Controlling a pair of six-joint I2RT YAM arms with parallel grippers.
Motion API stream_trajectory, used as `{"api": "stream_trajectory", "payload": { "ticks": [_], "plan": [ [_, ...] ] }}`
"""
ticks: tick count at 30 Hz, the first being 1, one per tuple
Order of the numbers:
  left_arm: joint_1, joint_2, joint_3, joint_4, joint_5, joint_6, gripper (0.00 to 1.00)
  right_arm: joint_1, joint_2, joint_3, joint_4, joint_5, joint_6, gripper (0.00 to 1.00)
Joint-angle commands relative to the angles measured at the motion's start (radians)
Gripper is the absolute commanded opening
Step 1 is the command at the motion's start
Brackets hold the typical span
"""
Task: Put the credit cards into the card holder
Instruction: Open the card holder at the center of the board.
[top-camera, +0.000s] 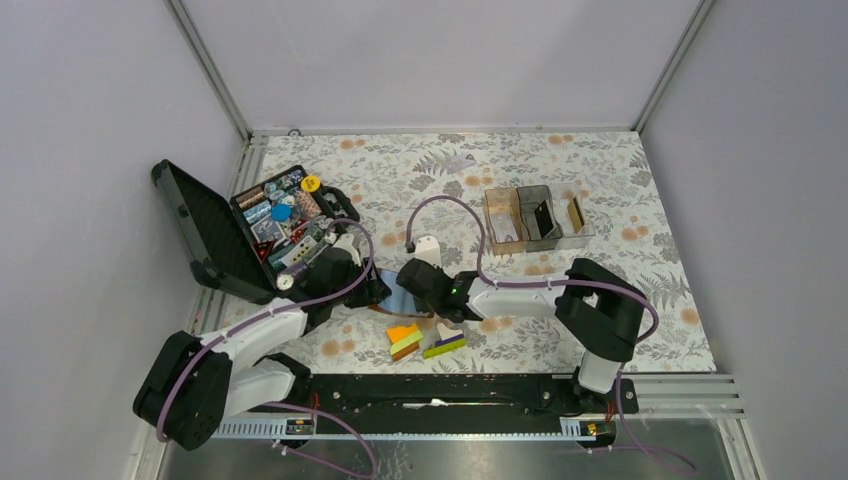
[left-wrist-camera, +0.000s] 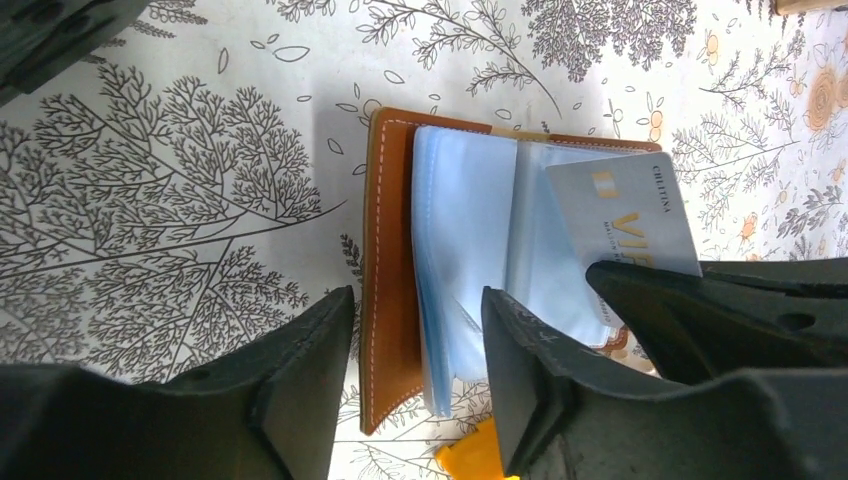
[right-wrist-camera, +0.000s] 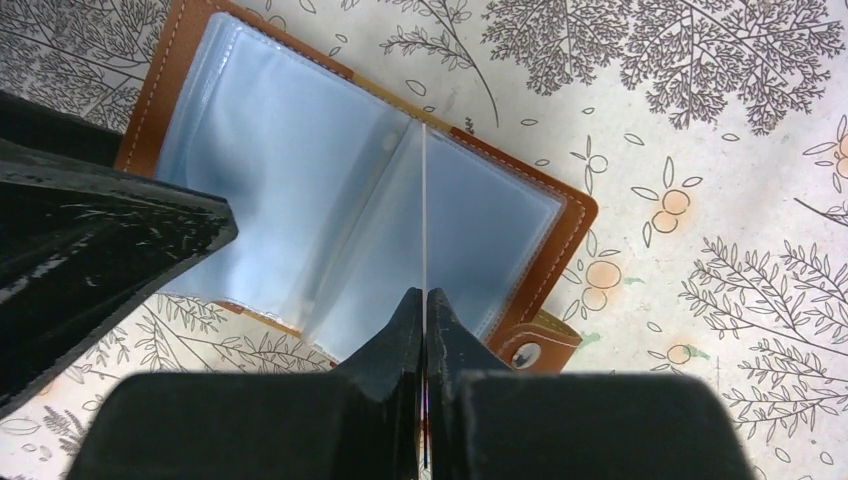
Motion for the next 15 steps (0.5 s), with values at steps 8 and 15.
{"api": "stream_trajectory", "payload": {
  "ticks": [8, 15],
  "plan": [
    [0.006, -0.044, -0.031, -0.006, -0.01, -0.077, 0.17, -0.124, -0.134, -0.23, 0.324, -0.268, 0.134, 0.0],
    [0.006, -0.046, -0.092, 0.084, -0.019, -0.189, 0.0, -0.174, -0.158, -0.384, 0.563, -0.394, 0.238, 0.0]
  ]
}}
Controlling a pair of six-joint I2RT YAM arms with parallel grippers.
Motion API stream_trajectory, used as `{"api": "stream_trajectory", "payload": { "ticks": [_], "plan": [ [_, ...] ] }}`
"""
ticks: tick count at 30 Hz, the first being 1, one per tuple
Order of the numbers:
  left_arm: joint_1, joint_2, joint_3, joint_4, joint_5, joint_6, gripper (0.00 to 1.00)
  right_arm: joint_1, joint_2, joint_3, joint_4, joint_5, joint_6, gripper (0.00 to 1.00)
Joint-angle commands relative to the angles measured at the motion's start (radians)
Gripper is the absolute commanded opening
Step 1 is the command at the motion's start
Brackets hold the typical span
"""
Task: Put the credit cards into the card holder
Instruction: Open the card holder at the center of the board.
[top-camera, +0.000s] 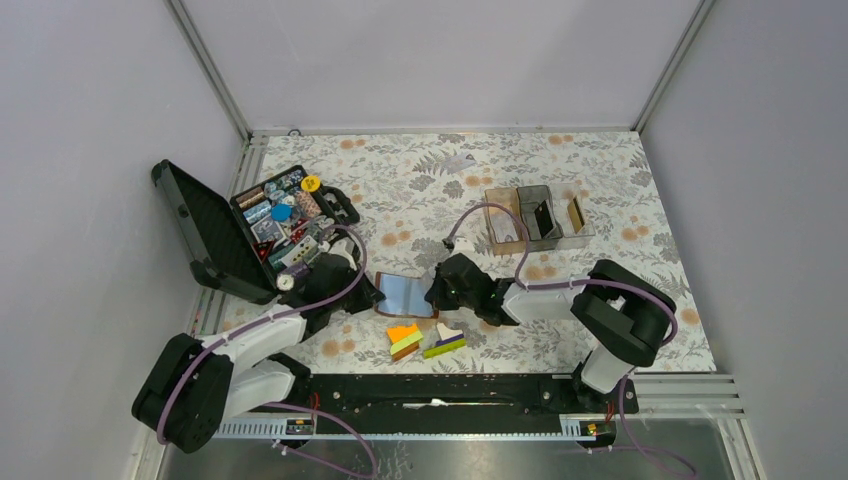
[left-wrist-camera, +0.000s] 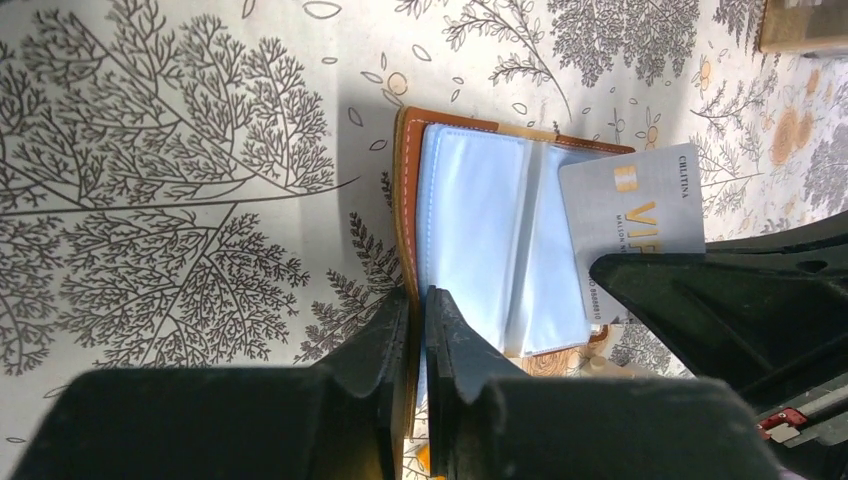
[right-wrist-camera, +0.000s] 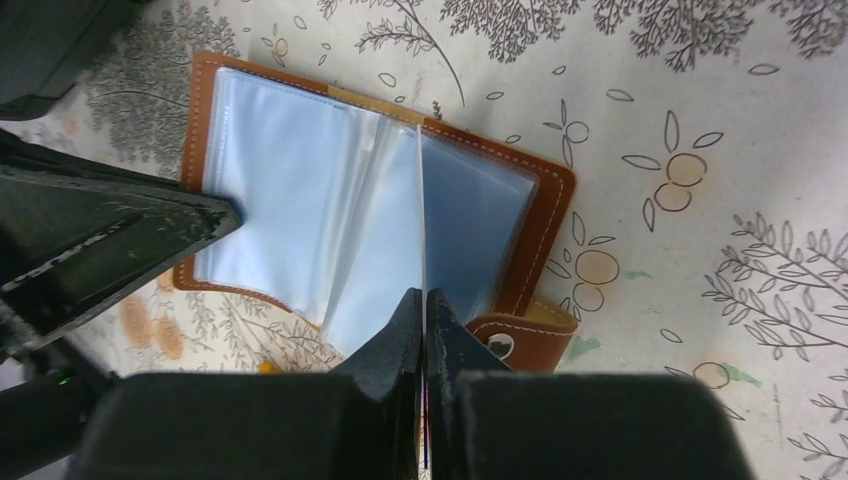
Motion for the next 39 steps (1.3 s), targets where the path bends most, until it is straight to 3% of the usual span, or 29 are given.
{"api": "stream_trajectory", "payload": {
  "ticks": [1, 9, 24, 39],
  "plan": [
    [0.005, -0.014, -0.051, 0.073, -0.021, -0.101, 0.0, -0.02, -0.028, -0.07, 0.185, -0.111, 0.093, 0.0],
    [0.005, -0.047, -0.114, 0.205, -0.058, -0.249, 0.0, -0.025, -0.034, -0.062, 0.223, -0.141, 0.12, 0.0],
    [0.005, -0.057, -0.145, 0.237, -0.056, -0.299, 0.0, -0.04, 0.075, -0.015, 0.292, -0.245, 0.156, 0.0],
    [0.005, -0.061, -0.144, 0.236, -0.048, -0.301, 0.0, -0.041, 0.121, 0.012, 0.232, -0.206, 0.18, 0.0]
  ]
}}
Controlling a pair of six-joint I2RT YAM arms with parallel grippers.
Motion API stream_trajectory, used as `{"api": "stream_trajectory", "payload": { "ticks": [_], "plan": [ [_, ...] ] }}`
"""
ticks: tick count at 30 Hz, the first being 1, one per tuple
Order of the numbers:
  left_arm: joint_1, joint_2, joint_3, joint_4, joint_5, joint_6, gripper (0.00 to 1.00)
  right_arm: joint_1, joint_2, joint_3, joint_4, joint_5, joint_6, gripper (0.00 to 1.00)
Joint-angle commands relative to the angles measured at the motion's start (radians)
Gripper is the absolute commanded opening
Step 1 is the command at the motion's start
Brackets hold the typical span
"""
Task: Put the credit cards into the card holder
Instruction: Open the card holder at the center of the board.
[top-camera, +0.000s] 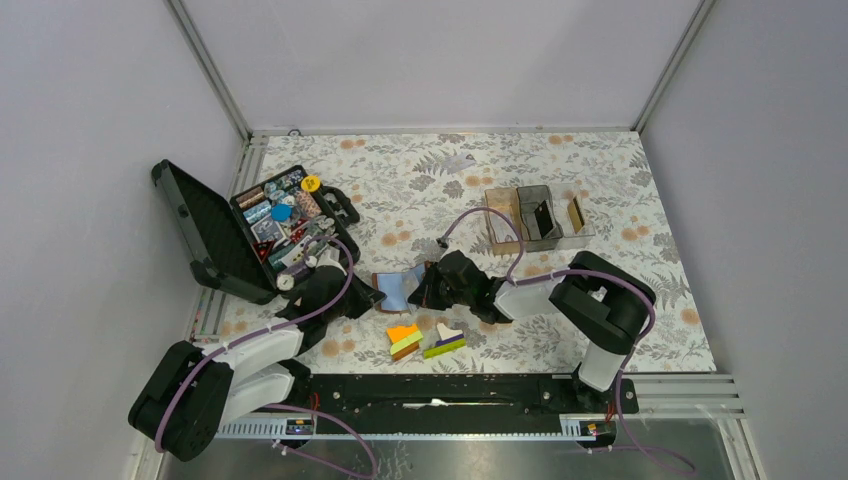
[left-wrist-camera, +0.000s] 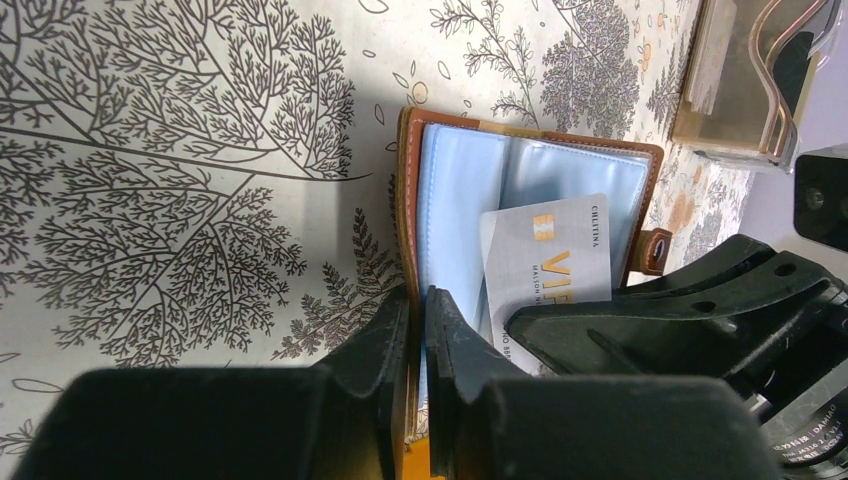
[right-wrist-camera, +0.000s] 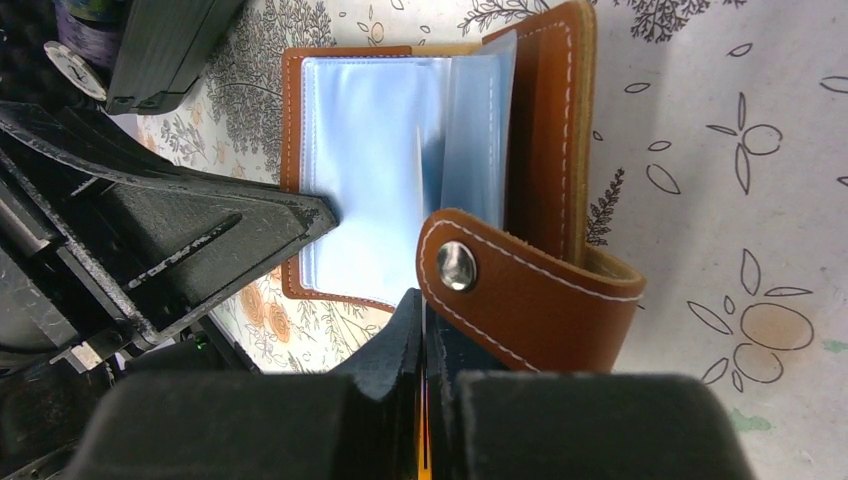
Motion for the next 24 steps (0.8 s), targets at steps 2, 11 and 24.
{"api": "stream_trajectory", "payload": {
  "ticks": [2, 11, 24],
  "plan": [
    [0.004, -0.016, -0.01, 0.05, -0.009, -0.009, 0.0, -0.006, 0.031, 0.03, -0.007, 0.016, 0.012, 0.0],
    [0.004, -0.006, -0.007, 0.058, 0.008, -0.009, 0.0, -0.006, 0.076, 0.042, 0.026, 0.038, 0.031, 0.03],
    [0.004, 0.007, 0.005, 0.048, 0.013, -0.002, 0.0, -0.006, 0.056, 0.078, -0.059, 0.123, -0.04, 0.45]
  ]
}}
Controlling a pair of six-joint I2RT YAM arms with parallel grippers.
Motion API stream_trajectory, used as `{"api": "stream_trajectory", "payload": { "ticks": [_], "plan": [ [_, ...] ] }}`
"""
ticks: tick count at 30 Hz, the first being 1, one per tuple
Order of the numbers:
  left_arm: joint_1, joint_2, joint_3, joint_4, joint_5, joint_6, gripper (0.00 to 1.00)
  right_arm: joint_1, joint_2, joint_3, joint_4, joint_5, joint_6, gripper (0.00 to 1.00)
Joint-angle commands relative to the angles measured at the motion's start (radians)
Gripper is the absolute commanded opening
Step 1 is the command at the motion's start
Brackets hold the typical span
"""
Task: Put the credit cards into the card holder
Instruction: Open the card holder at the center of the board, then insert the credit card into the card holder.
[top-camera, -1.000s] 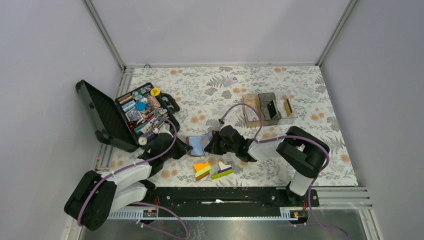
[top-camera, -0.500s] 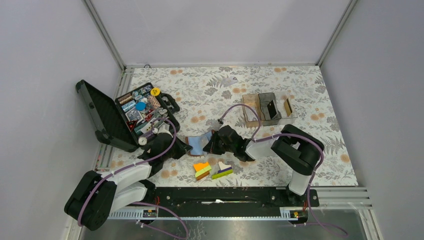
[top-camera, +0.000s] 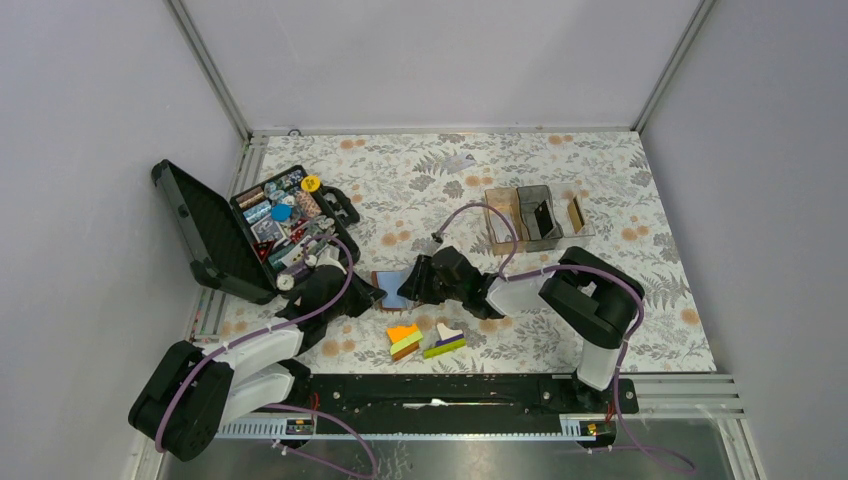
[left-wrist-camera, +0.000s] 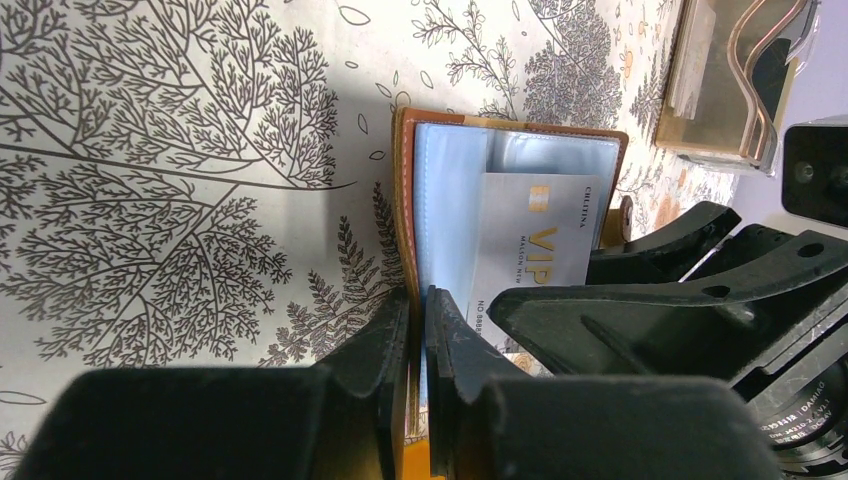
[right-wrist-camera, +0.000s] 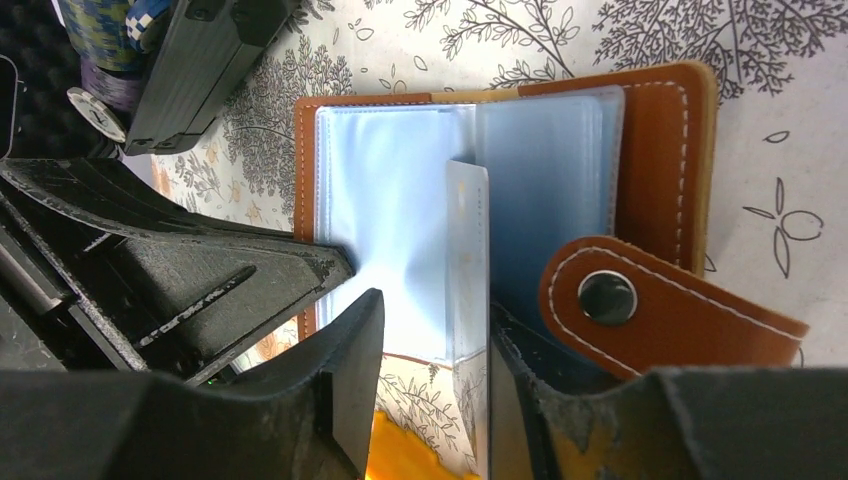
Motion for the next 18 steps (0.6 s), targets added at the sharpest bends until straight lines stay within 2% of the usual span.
{"api": "stream_trajectory", "payload": {
  "ticks": [1, 10, 18],
  "plan": [
    [0.003, 0.005, 0.005, 0.023, 0.008, 0.006, 0.0, -0.006, -0.013, 0.016, -0.086, 0.093, -0.062, 0.46],
    [0.003, 0.003, 0.012, 0.003, 0.001, 0.016, 0.0, -0.006, -0.059, 0.014, -0.147, 0.147, -0.115, 0.54],
    [0.003, 0.013, 0.013, -0.001, 0.007, 0.018, 0.0, -0.008, -0.065, 0.01, -0.153, 0.148, -0.121, 0.44]
  ]
}}
